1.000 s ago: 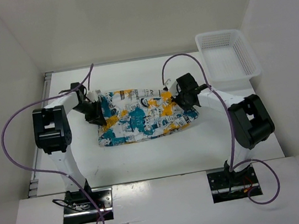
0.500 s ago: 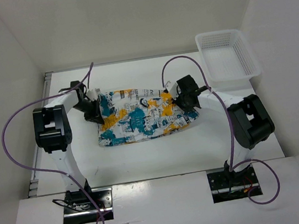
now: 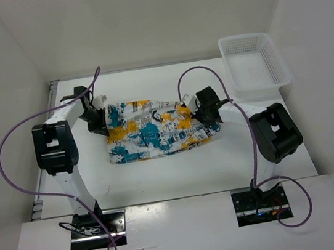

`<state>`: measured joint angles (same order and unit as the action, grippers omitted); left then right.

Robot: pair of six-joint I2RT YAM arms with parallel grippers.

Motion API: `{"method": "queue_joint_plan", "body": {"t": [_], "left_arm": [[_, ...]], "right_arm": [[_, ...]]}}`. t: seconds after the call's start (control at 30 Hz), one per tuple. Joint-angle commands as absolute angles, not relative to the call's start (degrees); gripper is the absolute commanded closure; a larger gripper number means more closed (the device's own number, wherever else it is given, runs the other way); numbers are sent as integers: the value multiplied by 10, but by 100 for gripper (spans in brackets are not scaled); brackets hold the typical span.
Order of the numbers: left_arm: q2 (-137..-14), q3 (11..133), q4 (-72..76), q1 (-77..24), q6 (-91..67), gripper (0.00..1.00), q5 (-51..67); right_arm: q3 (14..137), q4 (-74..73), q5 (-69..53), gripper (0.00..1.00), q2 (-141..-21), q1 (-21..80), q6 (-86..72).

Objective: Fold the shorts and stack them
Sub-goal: Fold the shorts

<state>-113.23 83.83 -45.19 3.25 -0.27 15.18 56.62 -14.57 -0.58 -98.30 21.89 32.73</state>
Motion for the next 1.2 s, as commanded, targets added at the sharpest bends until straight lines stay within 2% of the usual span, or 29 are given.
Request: {"method": "queue_joint_plan", "body": {"t": [0.0, 0.07, 0.1, 0.13, 0.17, 0.27, 0.4, 0.5, 0.57, 0.67, 0.9, 1.07, 1.17], "left_arm": [[-1135, 833, -461, 37, 0, 96, 131], [-1140, 833, -461, 37, 0, 90, 138], [-1140, 839, -461, 37, 0, 82, 138], [-1140, 839, -461, 37, 0, 78, 144], [-1140, 845, -461, 37, 0, 73, 144], [-1140, 851, -461, 37, 0, 60, 144], [-1125, 872, -466, 32, 0, 54, 123], [-1106, 910, -471, 17, 0, 49, 91], [-1099, 946, -476, 4, 0, 45, 79], [-1093, 992, -476, -45, 0, 41, 61], [-1188, 1091, -487, -183, 0, 36, 90], [-1270, 1184, -487, -246, 0, 36, 144], [-1304, 1196, -487, -263, 0, 36, 156]], "right_arm": [[577, -117, 9, 93, -992, 225, 339], [603, -130, 2, 87, -992, 225, 333], [614, -137, 2, 83, -987, 225, 323], [627, -155, -5, 78, -982, 225, 304], [656, -168, -10, 67, -982, 225, 293], [710, -227, -40, 56, -960, 225, 235], [723, -281, -64, 46, -921, 225, 156], [718, -301, -95, 40, -904, 175, 62], [694, -307, -114, 37, -904, 133, -14], [655, -307, -106, 36, -910, 77, -47], [604, -307, -143, 24, -935, 72, -56], [592, -283, -158, 24, -978, 72, -75], [587, -270, -158, 24, -1012, 72, -92]]}}
